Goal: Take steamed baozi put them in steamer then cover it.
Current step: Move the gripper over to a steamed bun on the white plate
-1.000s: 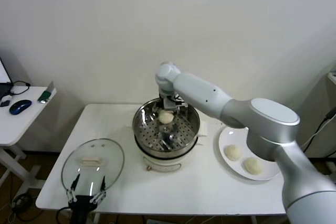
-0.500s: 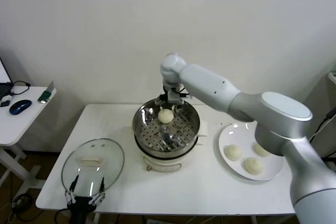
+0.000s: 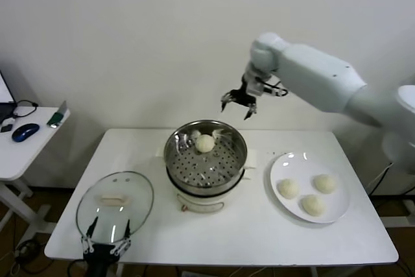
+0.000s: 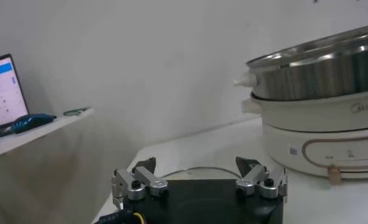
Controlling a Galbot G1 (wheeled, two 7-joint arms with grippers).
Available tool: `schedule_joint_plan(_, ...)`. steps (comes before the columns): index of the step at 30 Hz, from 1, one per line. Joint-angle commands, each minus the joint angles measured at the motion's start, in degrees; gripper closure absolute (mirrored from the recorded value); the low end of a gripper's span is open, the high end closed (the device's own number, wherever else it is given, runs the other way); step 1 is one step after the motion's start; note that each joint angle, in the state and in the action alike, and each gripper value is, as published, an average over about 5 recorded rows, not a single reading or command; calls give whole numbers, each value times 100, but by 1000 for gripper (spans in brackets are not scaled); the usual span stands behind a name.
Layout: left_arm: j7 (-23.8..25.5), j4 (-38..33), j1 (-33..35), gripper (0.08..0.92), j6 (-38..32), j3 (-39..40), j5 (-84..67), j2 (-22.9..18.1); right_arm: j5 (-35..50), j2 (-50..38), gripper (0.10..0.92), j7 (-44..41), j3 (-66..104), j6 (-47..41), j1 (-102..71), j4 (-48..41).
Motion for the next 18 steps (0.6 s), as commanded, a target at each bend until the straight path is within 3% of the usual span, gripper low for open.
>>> schedule_joint_plan(1,2,-35,29,177,-10,-13,-43,3,1823,-1793,203,355,-949,-3672,-41,1325)
schedule_joint_plan(6,-1,-30,50,177,-24,-12,-34,-16,2105,-2139,203,461,-918,-4156,-702,1660)
schedule_joint_plan(18,-72,63,57,177,-26,-69,-9,-3,1694,-1989,203,257,-360,-4143,-1831,1152)
